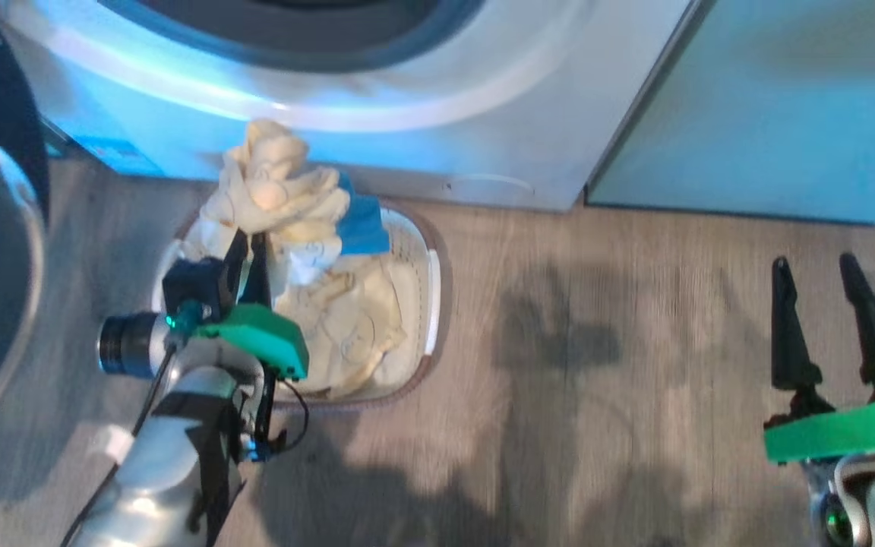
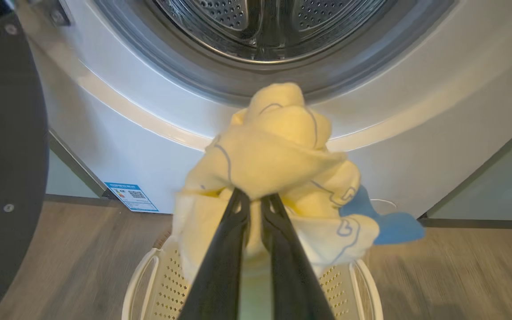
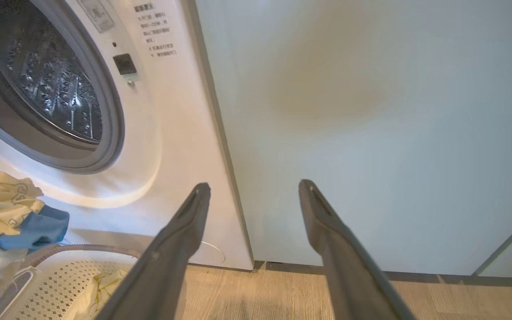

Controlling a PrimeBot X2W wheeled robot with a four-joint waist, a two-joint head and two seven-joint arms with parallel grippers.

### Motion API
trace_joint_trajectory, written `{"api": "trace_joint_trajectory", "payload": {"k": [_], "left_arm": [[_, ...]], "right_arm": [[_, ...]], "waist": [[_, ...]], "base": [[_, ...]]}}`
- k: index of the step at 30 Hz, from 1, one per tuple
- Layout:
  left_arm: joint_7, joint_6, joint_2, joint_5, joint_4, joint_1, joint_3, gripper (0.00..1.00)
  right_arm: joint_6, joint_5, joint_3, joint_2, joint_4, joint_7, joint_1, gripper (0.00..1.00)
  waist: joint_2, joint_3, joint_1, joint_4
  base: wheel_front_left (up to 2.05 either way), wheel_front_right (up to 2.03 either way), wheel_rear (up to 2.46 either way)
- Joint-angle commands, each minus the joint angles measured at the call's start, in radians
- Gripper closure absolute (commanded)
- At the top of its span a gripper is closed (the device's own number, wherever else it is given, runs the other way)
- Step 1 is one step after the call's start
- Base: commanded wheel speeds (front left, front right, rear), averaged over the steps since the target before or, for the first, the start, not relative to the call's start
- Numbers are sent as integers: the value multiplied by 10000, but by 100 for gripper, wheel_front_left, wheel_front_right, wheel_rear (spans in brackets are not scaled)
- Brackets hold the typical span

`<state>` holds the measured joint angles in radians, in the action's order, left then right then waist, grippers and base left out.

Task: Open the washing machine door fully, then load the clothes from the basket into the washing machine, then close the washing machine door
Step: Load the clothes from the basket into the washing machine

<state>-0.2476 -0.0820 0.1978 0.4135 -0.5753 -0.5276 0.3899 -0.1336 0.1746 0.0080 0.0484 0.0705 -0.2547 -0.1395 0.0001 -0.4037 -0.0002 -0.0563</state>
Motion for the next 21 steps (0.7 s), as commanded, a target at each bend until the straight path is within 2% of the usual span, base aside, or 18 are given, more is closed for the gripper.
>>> {"api": "trace_joint_trajectory", "payload": {"k": [1,13,21], "left_arm": [[-140,-83,382,-90,412,10,-402,100],[181,-533,698,-265,2465,1684,-220,100],[655,-861,952,-218,3667,2597,-152,100]], "right_arm": [[29,-72,185,101,-260,-3,102,0],[29,-251,123,60,-454,311,922,0],[29,-309,53,30,-727,521,1403,0]], "waist": [[-1,549,2,123],[-1,2237,2,376],[-1,2841,2,429]], "base": [[0,0,0],[0,0,0],[0,0,0]]}}
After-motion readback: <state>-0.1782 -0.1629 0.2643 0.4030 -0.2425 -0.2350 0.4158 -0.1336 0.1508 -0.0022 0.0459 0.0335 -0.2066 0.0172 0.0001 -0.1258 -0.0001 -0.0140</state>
